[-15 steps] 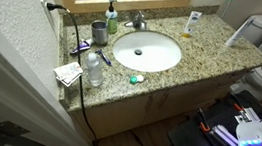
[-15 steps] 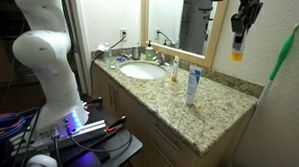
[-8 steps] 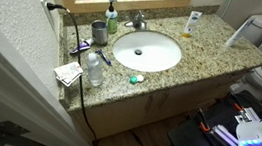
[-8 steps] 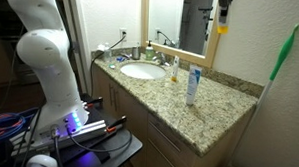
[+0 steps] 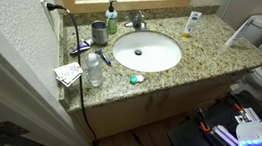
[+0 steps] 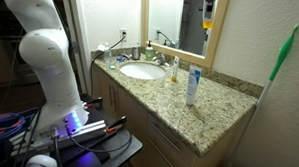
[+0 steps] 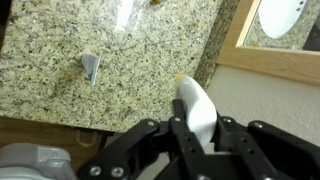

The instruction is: Move the small white bottle to the left.

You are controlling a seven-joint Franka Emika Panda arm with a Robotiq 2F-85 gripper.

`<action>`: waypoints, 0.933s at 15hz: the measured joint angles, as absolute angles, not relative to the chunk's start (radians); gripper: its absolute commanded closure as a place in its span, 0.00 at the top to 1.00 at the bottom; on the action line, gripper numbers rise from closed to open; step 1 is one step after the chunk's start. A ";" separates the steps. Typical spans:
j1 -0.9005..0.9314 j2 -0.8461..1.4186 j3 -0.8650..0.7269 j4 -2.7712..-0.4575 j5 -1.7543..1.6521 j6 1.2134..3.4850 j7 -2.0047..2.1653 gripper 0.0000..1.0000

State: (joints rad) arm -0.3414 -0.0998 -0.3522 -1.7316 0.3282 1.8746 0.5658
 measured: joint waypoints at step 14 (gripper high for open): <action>-0.226 -0.057 -0.202 -1.930 0.108 1.945 0.655 0.06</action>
